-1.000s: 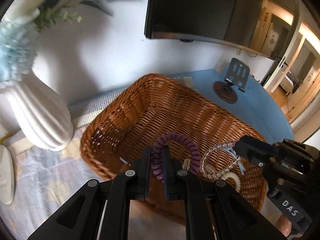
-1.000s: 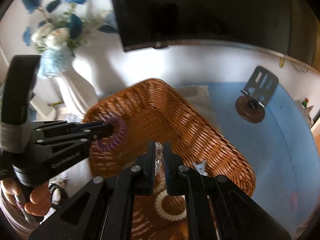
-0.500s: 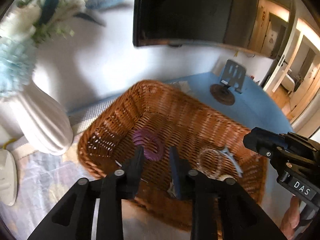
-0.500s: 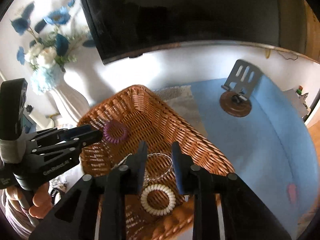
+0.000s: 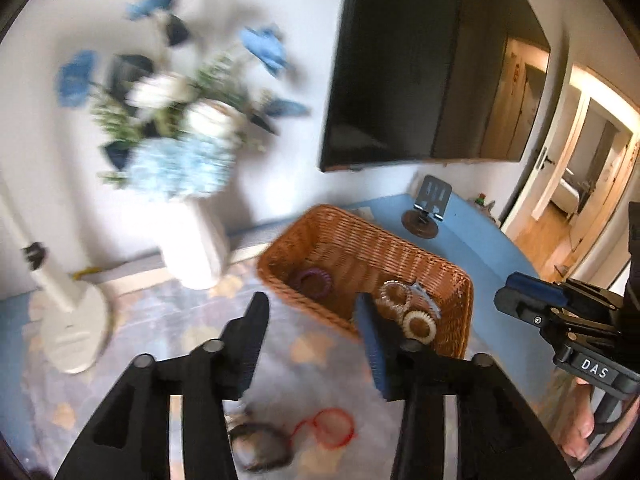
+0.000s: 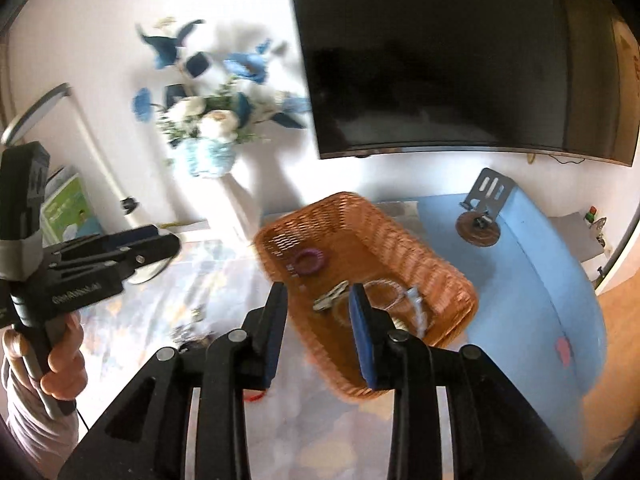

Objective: Organize jewelry
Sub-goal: 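Withdraw both grippers from the basket and move the right gripper to the red string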

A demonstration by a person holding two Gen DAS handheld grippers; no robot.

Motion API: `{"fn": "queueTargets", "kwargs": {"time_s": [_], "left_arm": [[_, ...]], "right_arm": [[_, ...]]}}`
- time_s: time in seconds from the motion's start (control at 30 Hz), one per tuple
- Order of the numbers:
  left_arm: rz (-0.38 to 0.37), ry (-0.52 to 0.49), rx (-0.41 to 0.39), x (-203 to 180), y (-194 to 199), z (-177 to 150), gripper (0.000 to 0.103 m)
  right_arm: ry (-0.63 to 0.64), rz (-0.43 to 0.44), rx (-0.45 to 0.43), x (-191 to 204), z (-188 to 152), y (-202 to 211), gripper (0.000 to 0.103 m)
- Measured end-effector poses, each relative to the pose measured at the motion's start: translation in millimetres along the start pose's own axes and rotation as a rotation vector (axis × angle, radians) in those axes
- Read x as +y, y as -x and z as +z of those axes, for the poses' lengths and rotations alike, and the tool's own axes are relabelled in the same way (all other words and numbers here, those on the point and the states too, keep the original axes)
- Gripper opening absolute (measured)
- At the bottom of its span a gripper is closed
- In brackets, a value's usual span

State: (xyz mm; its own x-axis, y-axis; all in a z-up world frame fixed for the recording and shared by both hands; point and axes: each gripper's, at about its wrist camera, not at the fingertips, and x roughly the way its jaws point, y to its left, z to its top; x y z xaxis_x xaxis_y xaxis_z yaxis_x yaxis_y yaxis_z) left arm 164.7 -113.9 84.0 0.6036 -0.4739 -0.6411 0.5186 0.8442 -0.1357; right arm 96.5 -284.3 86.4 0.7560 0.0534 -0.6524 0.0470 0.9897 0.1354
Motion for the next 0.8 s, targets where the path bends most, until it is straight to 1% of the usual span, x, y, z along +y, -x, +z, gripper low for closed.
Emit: {"fn": "queueTargets", "kwargs": {"time_s": [0.1,0.23,0.4,0.5,0.57,0.63,0.73,0.8], "left_arm": [[0.020,-0.007,-0.031,18.4,35.1,-14.9,0.049],[0.027,0.004,-0.068,46.4,72.4,-36.2,0.049],[0.047,0.029,-0.087,79.7,95.3,-62.8,0.049],[0.045,0.054,-0.081,98.1,99.2,-77.0,0.049],[0.027,0.063,-0.076,105.4,99.0,-87.4,0.049],[0.003,0.052,-0.069,107.0,96.9,-98.2,0.049],[-0.041,-0.004,-0.044,101.0,83.8,-114.4,0.049],[-0.077,-0.084,-0.016,91.1,69.2,-125.8,0.049]], "right_arm": [[-0.005,0.024,0.008,19.0,-12.2,7.6,0.035],[-0.004,0.027,0.026,43.6,-28.1,12.1,0.035],[0.026,0.018,0.066,77.4,-46.2,8.5,0.035],[0.044,0.014,0.092,91.6,-57.2,3.0,0.035],[0.055,0.013,0.112,97.6,-64.1,-1.7,0.035],[0.071,0.011,0.130,100.8,-70.3,-6.1,0.035],[0.088,-0.025,0.142,99.3,-79.6,-14.7,0.035],[0.087,-0.039,0.161,94.1,-85.3,-25.7,0.035]]}}
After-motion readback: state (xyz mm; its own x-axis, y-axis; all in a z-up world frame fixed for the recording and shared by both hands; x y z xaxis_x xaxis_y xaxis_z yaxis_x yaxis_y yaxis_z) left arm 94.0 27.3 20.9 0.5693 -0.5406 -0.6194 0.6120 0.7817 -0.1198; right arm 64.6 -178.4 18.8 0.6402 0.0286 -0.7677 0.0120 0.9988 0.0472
